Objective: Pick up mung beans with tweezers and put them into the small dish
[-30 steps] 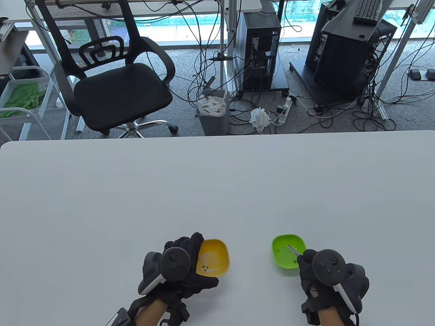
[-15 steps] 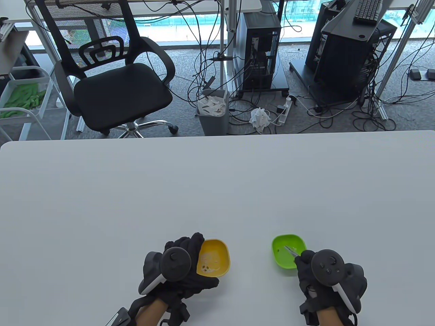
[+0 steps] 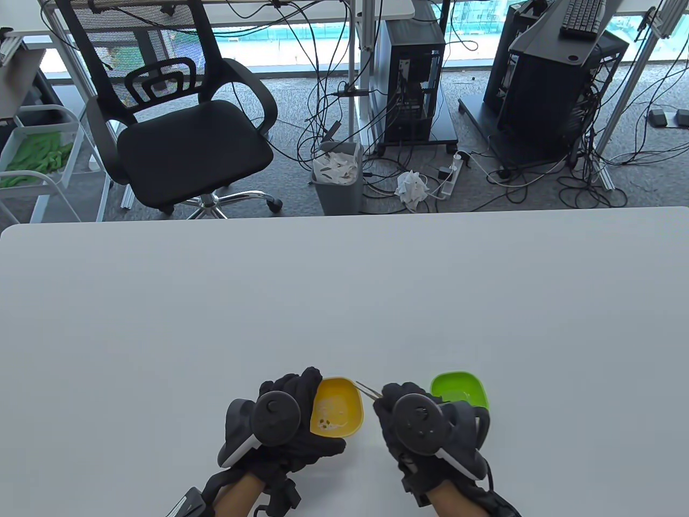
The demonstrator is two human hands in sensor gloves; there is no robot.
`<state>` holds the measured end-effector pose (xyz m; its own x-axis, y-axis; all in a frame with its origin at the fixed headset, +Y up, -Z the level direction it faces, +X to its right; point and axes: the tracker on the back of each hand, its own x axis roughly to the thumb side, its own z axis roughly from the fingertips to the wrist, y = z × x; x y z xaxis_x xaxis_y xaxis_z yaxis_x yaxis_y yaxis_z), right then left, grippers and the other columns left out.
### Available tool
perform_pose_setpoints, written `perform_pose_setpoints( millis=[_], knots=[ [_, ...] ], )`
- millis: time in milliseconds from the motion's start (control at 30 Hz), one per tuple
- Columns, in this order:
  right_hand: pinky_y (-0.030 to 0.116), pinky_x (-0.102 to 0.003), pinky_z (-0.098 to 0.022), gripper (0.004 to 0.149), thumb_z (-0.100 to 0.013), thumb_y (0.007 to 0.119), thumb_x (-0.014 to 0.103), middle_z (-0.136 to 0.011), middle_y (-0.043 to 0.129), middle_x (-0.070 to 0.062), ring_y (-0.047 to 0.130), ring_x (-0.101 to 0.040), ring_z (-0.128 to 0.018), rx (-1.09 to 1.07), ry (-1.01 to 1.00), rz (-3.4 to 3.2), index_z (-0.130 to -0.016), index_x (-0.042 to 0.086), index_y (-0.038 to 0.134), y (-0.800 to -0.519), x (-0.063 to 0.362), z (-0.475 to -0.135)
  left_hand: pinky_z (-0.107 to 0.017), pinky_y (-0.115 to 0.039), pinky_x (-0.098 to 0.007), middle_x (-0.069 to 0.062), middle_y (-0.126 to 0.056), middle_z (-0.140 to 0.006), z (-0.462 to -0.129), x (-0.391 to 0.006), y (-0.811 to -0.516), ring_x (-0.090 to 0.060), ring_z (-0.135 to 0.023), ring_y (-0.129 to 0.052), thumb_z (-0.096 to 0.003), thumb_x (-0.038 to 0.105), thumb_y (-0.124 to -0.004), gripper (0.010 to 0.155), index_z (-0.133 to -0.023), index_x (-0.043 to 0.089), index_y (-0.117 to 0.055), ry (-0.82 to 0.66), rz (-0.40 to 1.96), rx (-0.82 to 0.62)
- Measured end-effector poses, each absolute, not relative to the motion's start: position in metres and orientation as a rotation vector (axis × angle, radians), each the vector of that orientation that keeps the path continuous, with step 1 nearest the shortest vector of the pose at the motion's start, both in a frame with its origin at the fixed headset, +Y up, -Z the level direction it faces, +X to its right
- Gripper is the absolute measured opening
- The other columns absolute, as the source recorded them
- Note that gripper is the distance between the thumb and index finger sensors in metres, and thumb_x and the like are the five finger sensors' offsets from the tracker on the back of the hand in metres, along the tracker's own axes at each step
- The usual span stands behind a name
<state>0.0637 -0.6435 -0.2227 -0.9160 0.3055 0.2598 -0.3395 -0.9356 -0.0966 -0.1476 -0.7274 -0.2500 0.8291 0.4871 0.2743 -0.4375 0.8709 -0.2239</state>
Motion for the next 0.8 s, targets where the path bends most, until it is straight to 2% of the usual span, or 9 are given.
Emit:
perform_pose_setpoints(
  millis=[133,300,800],
  knots=[
    [0.086,-0.026,-0.011,0.036,-0.047,0.089,0.032,-0.051,0.098,-0.016,0.095,-0.014,-0.021,0.408,-0.088,2.784,-0.07,0.004,0.097,-0.66,0.05,-0.22,-0.078,-0.026,-0.07,-0.012,-0.05,-0.114,-0.25,-0.148,-0.727,-0.045,-0.112,-0.043,-0.0292,0.072,-0.096,0.124,-0.115,0.012,-0.029,-0.333,0.491,-0.152],
    [0.086,-0.026,-0.011,0.036,-0.047,0.089,0.032,-0.051,0.098,-0.016,0.095,-0.014,-0.021,0.429,-0.045,2.812,-0.069,0.004,0.098,-0.667,0.05,-0.215,-0.078,-0.026,-0.07,-0.012,-0.05,-0.115,-0.249,-0.144,-0.728,-0.045,-0.112,-0.043,-0.0289,0.073,-0.096,0.124,-0.115,0.012,-0.029,-0.35,0.469,-0.154],
    [0.086,-0.025,-0.011,0.036,-0.047,0.09,0.032,-0.05,0.099,-0.016,0.095,-0.014,-0.021,0.475,0.011,2.866,-0.069,0.005,0.098,-0.677,0.038,-0.213,-0.078,-0.026,-0.07,-0.012,-0.05,-0.114,-0.249,-0.144,-0.727,-0.045,-0.112,-0.043,-0.0283,0.073,-0.096,0.125,-0.115,0.012,-0.029,-0.352,0.454,-0.152]
  ],
)
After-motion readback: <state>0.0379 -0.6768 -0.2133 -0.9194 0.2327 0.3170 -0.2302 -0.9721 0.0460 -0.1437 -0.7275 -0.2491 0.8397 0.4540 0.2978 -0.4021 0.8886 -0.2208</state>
